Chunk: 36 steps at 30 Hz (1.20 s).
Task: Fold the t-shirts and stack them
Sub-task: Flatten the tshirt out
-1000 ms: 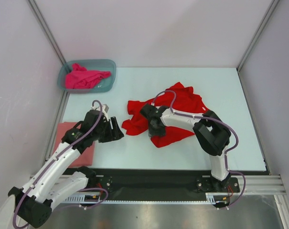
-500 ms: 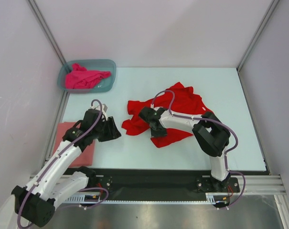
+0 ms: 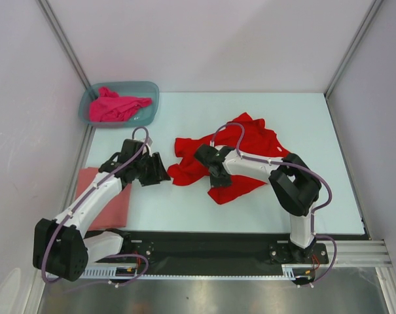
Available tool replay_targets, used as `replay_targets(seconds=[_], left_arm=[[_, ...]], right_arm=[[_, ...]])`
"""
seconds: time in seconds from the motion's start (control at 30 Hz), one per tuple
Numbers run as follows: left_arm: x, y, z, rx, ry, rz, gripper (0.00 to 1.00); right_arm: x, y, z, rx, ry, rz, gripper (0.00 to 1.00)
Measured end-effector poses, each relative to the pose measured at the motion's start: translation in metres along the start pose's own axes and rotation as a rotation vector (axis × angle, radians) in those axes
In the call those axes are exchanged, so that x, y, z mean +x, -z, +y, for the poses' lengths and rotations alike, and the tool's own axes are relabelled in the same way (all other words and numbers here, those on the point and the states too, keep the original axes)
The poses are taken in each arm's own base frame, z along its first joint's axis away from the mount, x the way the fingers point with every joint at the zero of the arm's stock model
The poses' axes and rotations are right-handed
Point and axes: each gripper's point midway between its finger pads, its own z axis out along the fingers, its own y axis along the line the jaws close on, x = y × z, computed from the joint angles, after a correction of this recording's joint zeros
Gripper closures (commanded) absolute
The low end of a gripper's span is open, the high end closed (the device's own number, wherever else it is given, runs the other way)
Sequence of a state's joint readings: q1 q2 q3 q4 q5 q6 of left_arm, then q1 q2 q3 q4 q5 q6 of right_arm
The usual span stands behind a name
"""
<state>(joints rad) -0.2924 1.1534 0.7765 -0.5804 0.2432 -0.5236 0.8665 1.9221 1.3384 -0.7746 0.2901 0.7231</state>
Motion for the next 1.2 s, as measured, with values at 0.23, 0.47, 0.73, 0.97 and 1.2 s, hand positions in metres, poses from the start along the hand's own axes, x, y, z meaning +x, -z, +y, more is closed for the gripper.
replay_targets(seconds=[0.23,0.47,0.73,0.97,1.2], left_arm=[[-0.0027,0.0059,-0.0034,0.019,-0.009,-0.031,0.44],[0.0002,0.0045,-0.0022,0.021,-0.008,-0.026,0.44],[0.0009,0.0044,-0.0038,0.031,-0.008,-0.023,0.43],[0.0041,0.0033,-0.0026,0.031,-0.006,-0.014,0.43],[0.0044,0.0029,-0.0025,0.033,-0.005,-0.010,0.41]], right_arm=[[-0.0028,0.0026,0.0000,0.001,-0.005,-0.001,0.87],[-0.0002,0.0015,0.0024,-0.022,0.004,0.017,0.75],[0.0019,0.0008,0.0047,-0.040,0.000,0.030,0.81],[0.0009,-0.0051,0.0033,-0.046,-0.009,0.043,0.80],[0.0011,-0.0063,0.0049,-0.058,-0.007,0.050,0.94]])
